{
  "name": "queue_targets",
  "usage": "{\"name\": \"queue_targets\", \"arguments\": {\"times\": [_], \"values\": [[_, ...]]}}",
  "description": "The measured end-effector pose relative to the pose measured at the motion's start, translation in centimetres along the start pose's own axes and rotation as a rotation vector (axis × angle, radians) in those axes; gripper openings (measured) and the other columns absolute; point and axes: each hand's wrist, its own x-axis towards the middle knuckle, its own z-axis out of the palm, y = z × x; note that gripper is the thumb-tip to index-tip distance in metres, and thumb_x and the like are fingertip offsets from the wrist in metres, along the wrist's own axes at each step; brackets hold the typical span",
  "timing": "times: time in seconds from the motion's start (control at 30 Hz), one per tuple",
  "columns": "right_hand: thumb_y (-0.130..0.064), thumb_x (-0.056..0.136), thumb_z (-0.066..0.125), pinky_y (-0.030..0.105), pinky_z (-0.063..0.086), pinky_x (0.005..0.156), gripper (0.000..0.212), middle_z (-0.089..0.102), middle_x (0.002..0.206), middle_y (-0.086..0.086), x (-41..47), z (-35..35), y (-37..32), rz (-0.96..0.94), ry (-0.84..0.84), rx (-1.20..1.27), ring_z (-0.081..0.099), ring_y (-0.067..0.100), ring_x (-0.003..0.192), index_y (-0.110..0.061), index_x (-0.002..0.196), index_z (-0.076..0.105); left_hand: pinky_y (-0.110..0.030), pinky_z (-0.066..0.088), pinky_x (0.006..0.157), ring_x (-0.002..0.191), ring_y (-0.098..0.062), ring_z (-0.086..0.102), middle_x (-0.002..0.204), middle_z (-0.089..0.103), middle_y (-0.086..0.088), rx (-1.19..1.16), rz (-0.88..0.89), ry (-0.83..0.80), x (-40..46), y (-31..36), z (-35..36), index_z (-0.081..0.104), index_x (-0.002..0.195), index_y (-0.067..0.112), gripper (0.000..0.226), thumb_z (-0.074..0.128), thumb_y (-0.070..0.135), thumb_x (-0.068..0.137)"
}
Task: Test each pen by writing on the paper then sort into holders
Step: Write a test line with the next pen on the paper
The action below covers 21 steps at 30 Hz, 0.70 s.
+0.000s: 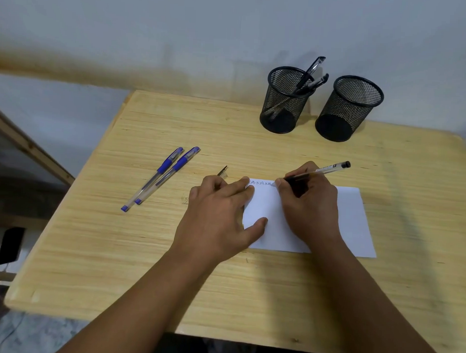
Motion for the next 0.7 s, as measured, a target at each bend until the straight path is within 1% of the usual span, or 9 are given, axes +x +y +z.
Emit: {"name": "queue_targets", "arguments": {"times": [0.07, 0.17, 0.27, 0.33, 0.43, 0.5, 0.57, 0.63, 0.7], "values": [[-0.027, 0.088, 0.070, 0.000, 0.041, 0.060, 0.012, 0.063, 0.072, -0.019, 0.1, -0.2, 0.1, 0.017, 0.001, 0.030, 0.060, -0.016, 0.072, -0.021, 0.086, 0.059, -0.034, 0.025, 0.083, 0.111, -0.017, 0.035, 0.143, 0.052, 0.018, 0.015, 0.002, -0.005, 0.0, 0.0, 0.1, 0.062, 0.124, 0.033, 0.059, 0.047, 0.067, 0.078], [-0.028, 0.089, 0.068, 0.005, 0.042, 0.064, 0.013, 0.070, 0.074, -0.011, 0.1, -0.5, 0.4, 0.057, 0.045, 0.143, 0.065, -0.004, 0.074, -0.017, 0.086, 0.063, -0.035, 0.027, 0.085, 0.113, -0.017, 0.034, 0.144, 0.051, 0.018, 0.050, -0.002, -0.012, 0.0, 0.1, 0.0, 0.060, 0.126, 0.033, 0.059, 0.047, 0.067, 0.079], [-0.025, 0.091, 0.065, 0.021, 0.051, 0.072, 0.012, 0.073, 0.074, -0.003, 0.3, -1.1, 0.6, 0.117, 0.064, 0.283, 0.069, 0.007, 0.072, -0.014, 0.087, 0.067, -0.033, 0.024, 0.086, 0.115, -0.015, 0.032, 0.146, 0.047, 0.020, 0.058, -0.012, -0.023, -0.1, 0.3, -0.1, 0.058, 0.128, 0.035, 0.059, 0.047, 0.068, 0.080], [-0.021, 0.092, 0.064, 0.025, 0.054, 0.073, 0.012, 0.074, 0.074, 0.002, 0.5, -1.8, 0.5, 0.161, 0.032, 0.373, 0.069, 0.009, 0.070, -0.010, 0.089, 0.069, -0.032, 0.022, 0.085, 0.115, -0.014, 0.033, 0.147, 0.046, 0.021, 0.055, -0.013, -0.026, -0.2, 0.4, -0.2, 0.058, 0.127, 0.035, 0.058, 0.047, 0.068, 0.080], [-0.016, 0.092, 0.066, 0.025, 0.058, 0.072, 0.010, 0.074, 0.076, 0.006, 0.4, -2.8, 0.3, 0.162, -0.006, 0.433, 0.071, 0.015, 0.071, -0.006, 0.093, 0.068, -0.034, 0.027, 0.086, 0.118, -0.016, 0.035, 0.149, 0.045, 0.019, 0.078, -0.010, -0.045, -0.2, 0.5, -0.3, 0.058, 0.129, 0.033, 0.060, 0.045, 0.068, 0.081], [-0.014, 0.091, 0.067, 0.020, 0.058, 0.067, 0.005, 0.074, 0.076, 0.005, 0.1, -3.5, -0.1, 0.125, -0.001, 0.420, 0.072, 0.016, 0.072, -0.009, 0.090, 0.067, -0.038, 0.031, 0.091, 0.123, -0.018, 0.036, 0.150, 0.044, 0.017, 0.092, -0.009, -0.060, -0.1, 0.7, -0.5, 0.057, 0.131, 0.032, 0.061, 0.045, 0.066, 0.082], [-0.011, 0.090, 0.068, 0.018, 0.058, 0.065, 0.004, 0.074, 0.073, 0.003, -0.3, -4.1, -0.4, 0.106, 0.010, 0.427, 0.072, 0.016, 0.071, -0.010, 0.087, 0.066, -0.039, 0.031, 0.095, 0.125, -0.019, 0.034, 0.151, 0.042, 0.018, 0.080, -0.017, -0.077, -0.1, 0.9, -0.8, 0.055, 0.133, 0.032, 0.060, 0.047, 0.065, 0.083], [-0.008, 0.089, 0.069, 0.024, 0.060, 0.068, 0.005, 0.074, 0.071, 0.000, -0.8, -4.6, -0.6, 0.099, 0.012, 0.441, 0.072, 0.017, 0.071, -0.008, 0.087, 0.065, -0.037, 0.031, 0.095, 0.124, -0.017, 0.034, 0.151, 0.041, 0.020, 0.045, -0.021, -0.085, 0.0, 0.9, -1.0, 0.055, 0.133, 0.032, 0.060, 0.049, 0.064, 0.083], [-0.008, 0.089, 0.069, 0.030, 0.062, 0.070, 0.006, 0.074, 0.069, 0.000, -1.4, -5.0, -0.6, 0.084, 0.008, 0.446, 0.073, 0.017, 0.071, -0.010, 0.086, 0.064, -0.035, 0.035, 0.097, 0.124, -0.017, 0.037, 0.150, 0.042, 0.021, 0.020, -0.022, -0.084, 0.1, 0.8, -1.3, 0.055, 0.134, 0.031, 0.061, 0.050, 0.065, 0.082]]}}
